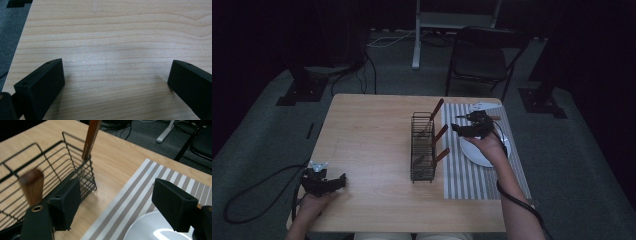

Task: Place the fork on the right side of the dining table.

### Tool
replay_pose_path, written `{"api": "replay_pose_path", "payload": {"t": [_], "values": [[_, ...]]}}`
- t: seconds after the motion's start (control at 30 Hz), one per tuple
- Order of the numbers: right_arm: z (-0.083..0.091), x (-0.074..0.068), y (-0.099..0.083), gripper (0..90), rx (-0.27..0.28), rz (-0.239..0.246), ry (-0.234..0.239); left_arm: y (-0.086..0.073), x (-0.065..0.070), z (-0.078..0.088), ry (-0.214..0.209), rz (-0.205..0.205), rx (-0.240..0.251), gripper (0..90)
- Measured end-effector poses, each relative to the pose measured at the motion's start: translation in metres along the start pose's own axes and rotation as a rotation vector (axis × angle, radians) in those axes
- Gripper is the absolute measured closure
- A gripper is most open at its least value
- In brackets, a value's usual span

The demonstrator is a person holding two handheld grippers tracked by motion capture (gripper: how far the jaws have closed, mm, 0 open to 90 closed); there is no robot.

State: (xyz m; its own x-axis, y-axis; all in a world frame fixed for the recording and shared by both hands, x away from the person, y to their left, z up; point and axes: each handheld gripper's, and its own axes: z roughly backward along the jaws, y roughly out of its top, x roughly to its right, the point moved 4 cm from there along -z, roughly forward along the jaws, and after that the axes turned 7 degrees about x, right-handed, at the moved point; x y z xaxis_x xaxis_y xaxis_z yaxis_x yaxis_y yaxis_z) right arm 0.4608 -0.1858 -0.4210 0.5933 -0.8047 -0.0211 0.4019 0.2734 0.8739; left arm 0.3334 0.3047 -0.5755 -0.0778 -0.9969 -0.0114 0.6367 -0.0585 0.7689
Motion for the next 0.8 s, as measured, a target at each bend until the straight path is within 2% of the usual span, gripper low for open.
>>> {"api": "replay_pose_path", "payload": {"t": [0.3,0.57,0.8], "values": [[-0.012,0.005,0.019,25.0,0.018,-0.022,-0.005,0.000,0.000,0.000,0.000,0.000,0.000,1.3],[-0.021,-0.001,0.038,25.1,0.030,-0.013,0.023,0.000,0.000,0.000,0.000,0.000,0.000,1.3],[-0.035,-0.006,0.043,26.9,0.034,-0.028,0.043,0.000,0.000,0.000,0.000,0.000,0.000,1.2]]}}
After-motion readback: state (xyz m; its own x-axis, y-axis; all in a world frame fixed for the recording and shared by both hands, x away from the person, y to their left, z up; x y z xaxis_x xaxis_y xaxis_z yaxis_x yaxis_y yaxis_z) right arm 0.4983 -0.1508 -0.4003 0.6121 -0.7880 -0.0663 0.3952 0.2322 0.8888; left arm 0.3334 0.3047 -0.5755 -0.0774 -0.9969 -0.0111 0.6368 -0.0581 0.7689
